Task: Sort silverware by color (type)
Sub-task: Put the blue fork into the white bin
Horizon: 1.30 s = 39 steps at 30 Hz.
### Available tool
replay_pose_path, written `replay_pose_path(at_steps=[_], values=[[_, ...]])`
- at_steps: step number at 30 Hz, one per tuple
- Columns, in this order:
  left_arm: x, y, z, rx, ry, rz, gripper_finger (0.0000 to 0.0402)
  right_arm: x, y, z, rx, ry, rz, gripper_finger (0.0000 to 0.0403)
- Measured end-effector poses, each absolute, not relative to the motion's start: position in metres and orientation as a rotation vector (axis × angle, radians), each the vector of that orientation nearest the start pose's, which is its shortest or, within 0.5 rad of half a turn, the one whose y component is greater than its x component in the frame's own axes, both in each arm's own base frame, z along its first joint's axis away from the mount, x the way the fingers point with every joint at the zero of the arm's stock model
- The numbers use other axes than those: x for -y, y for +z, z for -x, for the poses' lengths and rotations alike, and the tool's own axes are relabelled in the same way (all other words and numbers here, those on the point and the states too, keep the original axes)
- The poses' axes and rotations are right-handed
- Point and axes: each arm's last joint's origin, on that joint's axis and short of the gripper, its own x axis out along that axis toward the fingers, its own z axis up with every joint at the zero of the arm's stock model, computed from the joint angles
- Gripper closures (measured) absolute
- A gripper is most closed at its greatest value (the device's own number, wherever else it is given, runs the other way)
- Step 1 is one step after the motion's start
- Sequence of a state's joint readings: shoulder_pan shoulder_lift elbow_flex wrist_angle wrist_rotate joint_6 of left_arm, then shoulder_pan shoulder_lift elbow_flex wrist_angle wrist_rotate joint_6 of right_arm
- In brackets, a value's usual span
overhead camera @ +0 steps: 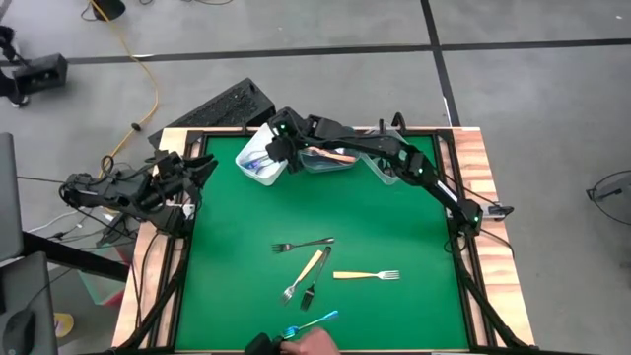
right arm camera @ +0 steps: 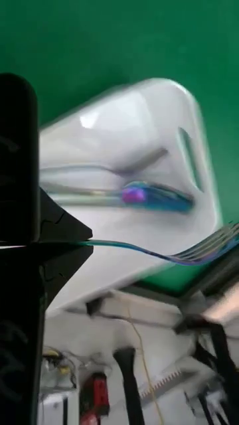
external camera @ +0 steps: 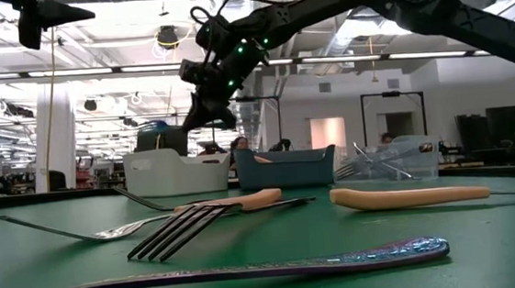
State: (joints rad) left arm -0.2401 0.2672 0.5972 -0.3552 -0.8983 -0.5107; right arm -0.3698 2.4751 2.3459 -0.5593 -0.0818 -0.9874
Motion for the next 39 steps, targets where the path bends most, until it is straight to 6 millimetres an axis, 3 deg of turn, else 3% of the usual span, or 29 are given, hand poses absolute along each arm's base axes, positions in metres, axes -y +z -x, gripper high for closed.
replay_pose_path(at_steps=[8, 39], values=[[-0.007, 0.307, -0.067, 0.152, 0.665, 0.477, 0.0237, 0.213, 0.212, -0.513, -0.84, 0.034, 0.755, 0.0396], [-0.008, 0.305, -0.066, 0.14, 0.685, 0.469, 0.0237, 0.216, 0.221, -0.519, -0.683, 0.06, 0.762, 0.0391]])
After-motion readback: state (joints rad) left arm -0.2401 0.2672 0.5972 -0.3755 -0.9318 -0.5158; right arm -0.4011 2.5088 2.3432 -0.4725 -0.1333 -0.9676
